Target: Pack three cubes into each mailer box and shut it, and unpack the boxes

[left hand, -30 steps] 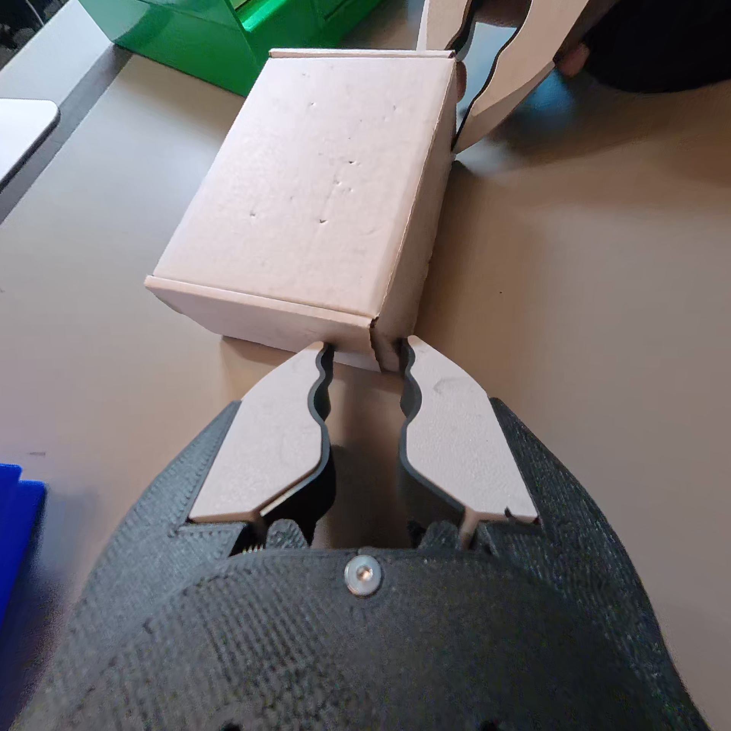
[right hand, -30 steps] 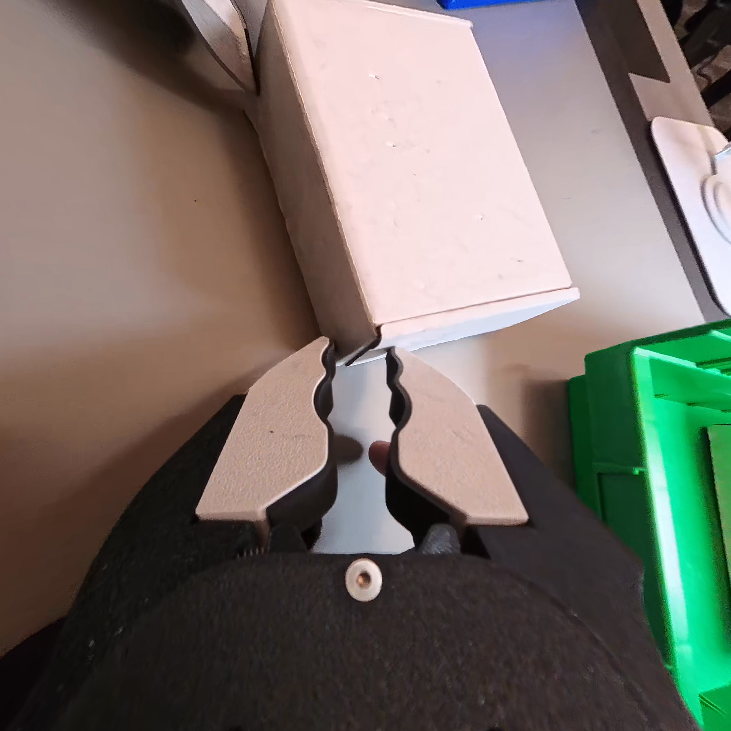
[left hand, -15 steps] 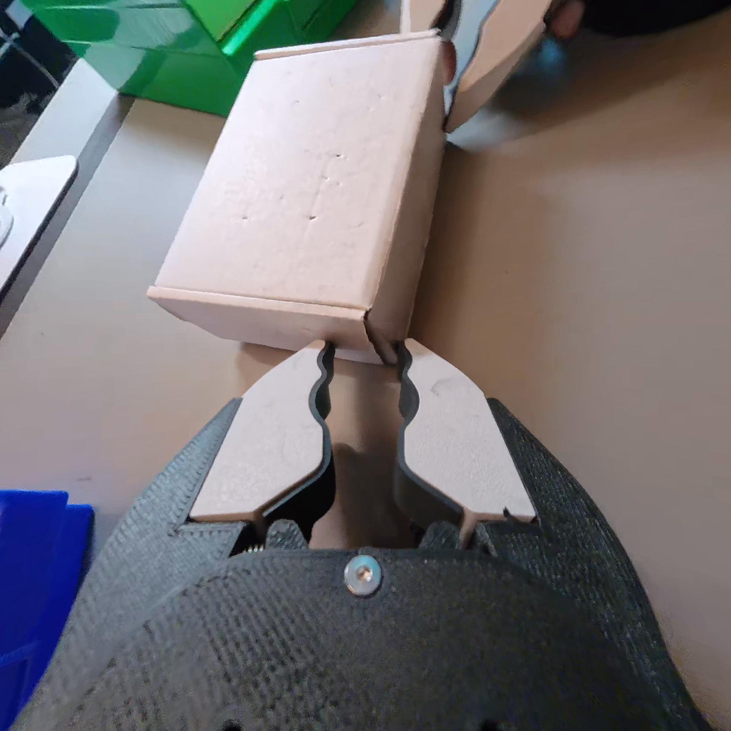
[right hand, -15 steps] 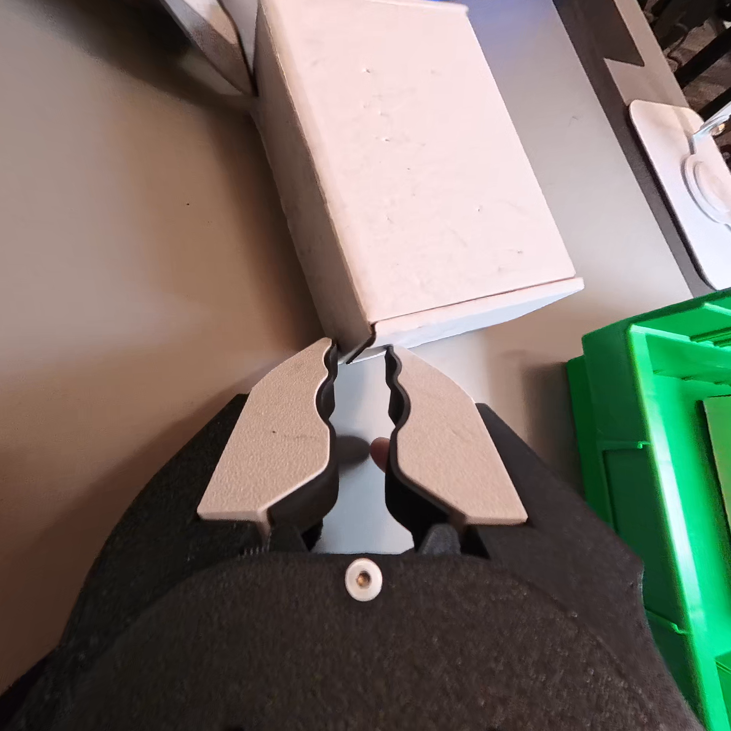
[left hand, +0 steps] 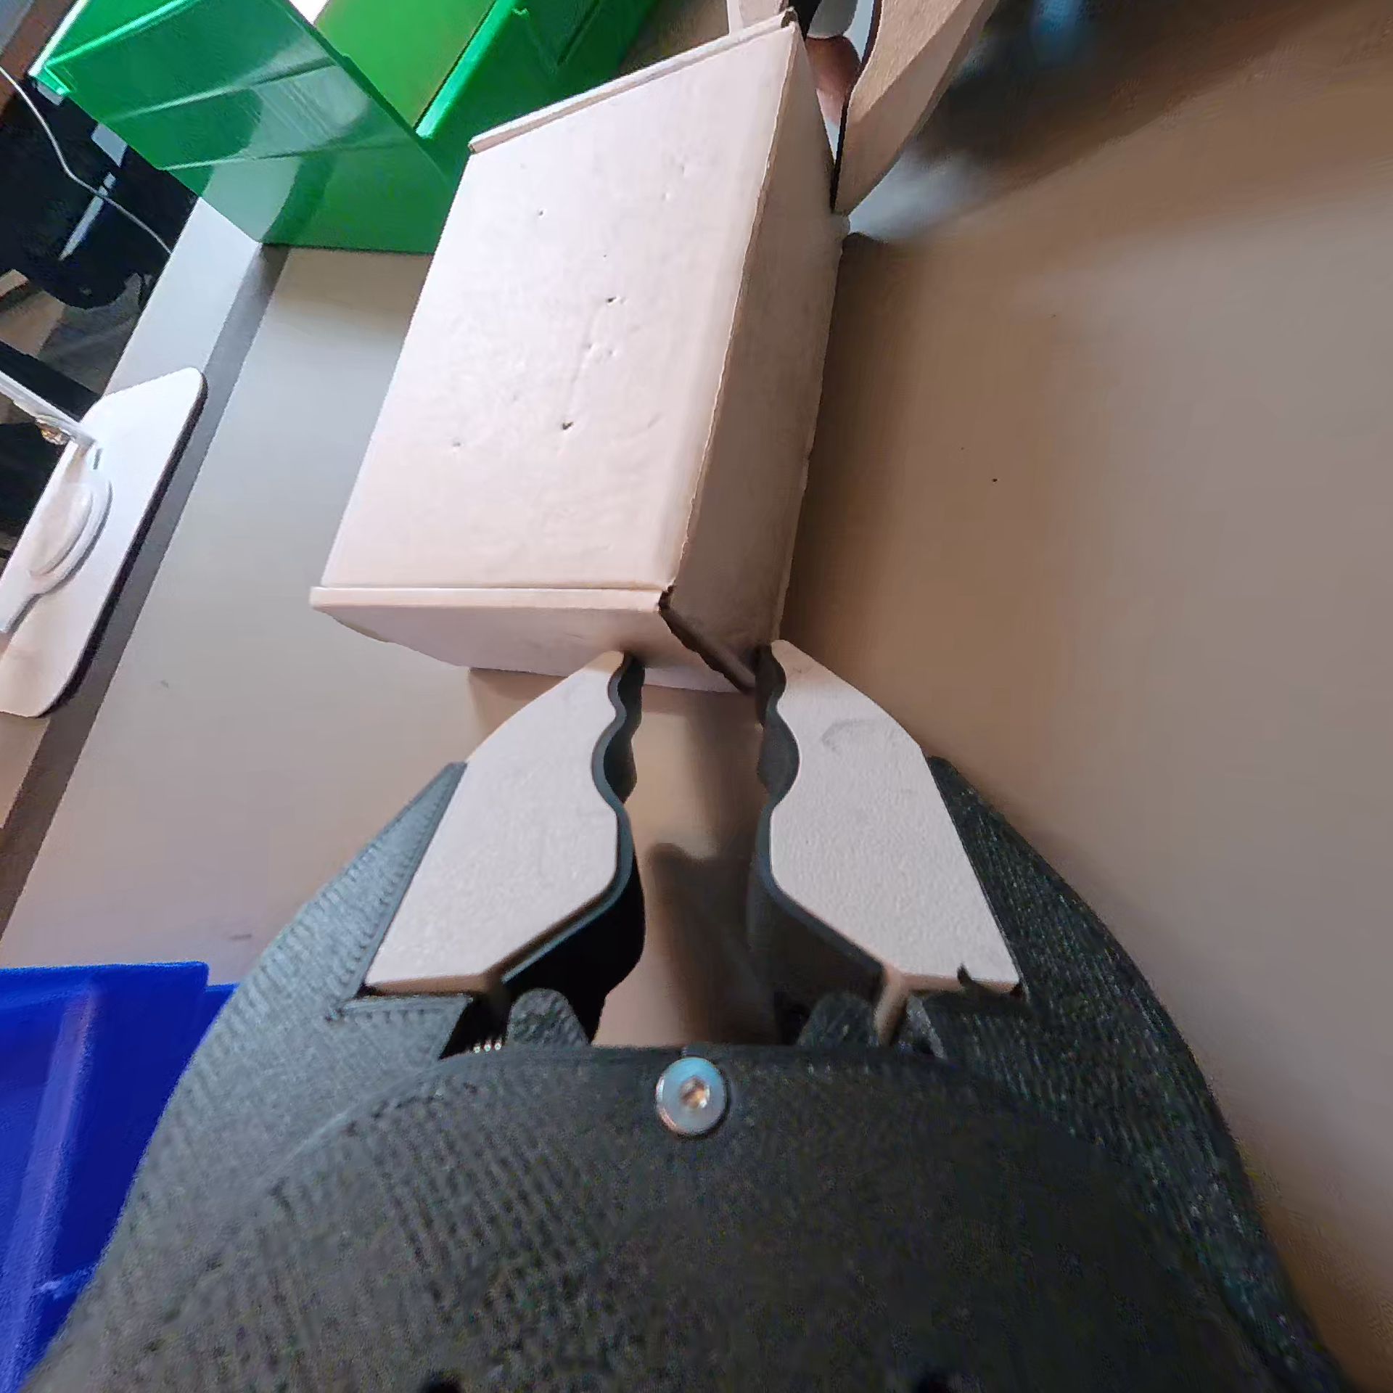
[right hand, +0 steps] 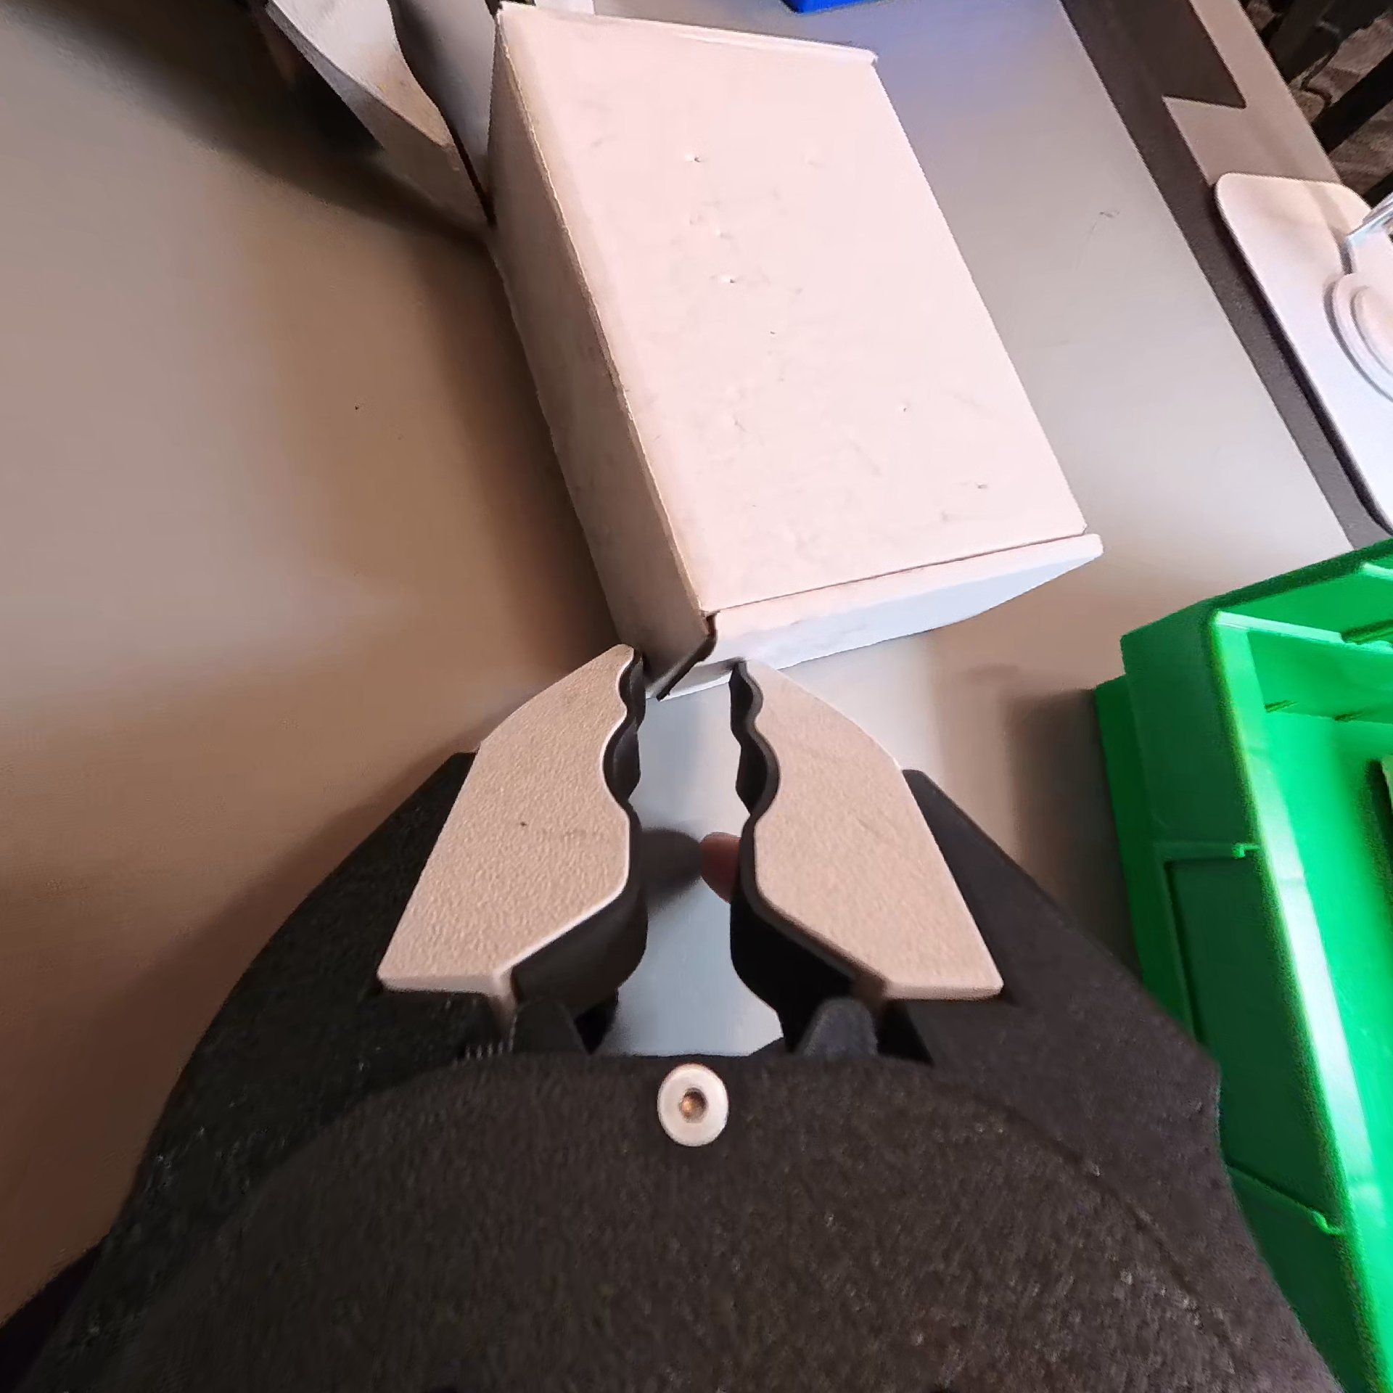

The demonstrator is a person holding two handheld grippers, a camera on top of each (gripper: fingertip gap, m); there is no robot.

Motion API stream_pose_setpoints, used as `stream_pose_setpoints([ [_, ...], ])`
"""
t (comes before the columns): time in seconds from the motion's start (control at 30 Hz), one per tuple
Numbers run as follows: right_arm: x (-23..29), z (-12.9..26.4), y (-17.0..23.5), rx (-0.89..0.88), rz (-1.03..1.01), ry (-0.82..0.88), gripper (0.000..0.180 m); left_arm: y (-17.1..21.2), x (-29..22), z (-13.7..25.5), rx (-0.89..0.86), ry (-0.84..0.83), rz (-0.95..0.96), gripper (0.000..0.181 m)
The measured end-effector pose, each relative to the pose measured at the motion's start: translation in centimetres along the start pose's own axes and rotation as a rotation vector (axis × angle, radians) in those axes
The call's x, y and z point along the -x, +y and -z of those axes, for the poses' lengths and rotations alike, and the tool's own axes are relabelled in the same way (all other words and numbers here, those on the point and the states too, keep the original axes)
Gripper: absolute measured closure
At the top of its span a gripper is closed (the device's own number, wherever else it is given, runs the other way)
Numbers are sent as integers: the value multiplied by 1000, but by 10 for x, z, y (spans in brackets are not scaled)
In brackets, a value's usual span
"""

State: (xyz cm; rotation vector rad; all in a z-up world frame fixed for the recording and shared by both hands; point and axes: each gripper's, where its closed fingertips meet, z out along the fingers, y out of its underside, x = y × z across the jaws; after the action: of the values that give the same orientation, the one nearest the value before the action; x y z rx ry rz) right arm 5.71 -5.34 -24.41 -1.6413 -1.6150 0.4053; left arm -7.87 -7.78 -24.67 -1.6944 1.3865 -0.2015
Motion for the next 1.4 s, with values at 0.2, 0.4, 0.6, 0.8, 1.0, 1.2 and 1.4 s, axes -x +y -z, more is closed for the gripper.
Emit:
stream_pose_setpoints([
  [0.2, 0, 0, 0, -2, 30, 16, 159, 1, 1, 0, -17, -1, -56, 153],
  [0.4, 3, 2, 1, 36, 27, 19, 158, 2, 6, 0, -2, -25, -3, 153],
  [0.6, -11, 30, -28, 196, 34, -39, 105, -6, 8, 16, -52, -36, 100, 126],
  [0.8, -20, -2, -74, 312, 82, -89, 74, -25, 13, 42, -164, -45, 251, 119],
  [1.0, -18, -53, -70, 486, 156, -201, 63, -16, 14, 51, -157, -90, 259, 117],
  [1.2, -19, -71, -65, 588, 195, -252, 60, -16, 10, 51, -163, -70, 248, 116],
  [1.4, -13, -62, -62, 591, 284, -265, 60, -18, 12, 54, -196, -53, 299, 114],
])
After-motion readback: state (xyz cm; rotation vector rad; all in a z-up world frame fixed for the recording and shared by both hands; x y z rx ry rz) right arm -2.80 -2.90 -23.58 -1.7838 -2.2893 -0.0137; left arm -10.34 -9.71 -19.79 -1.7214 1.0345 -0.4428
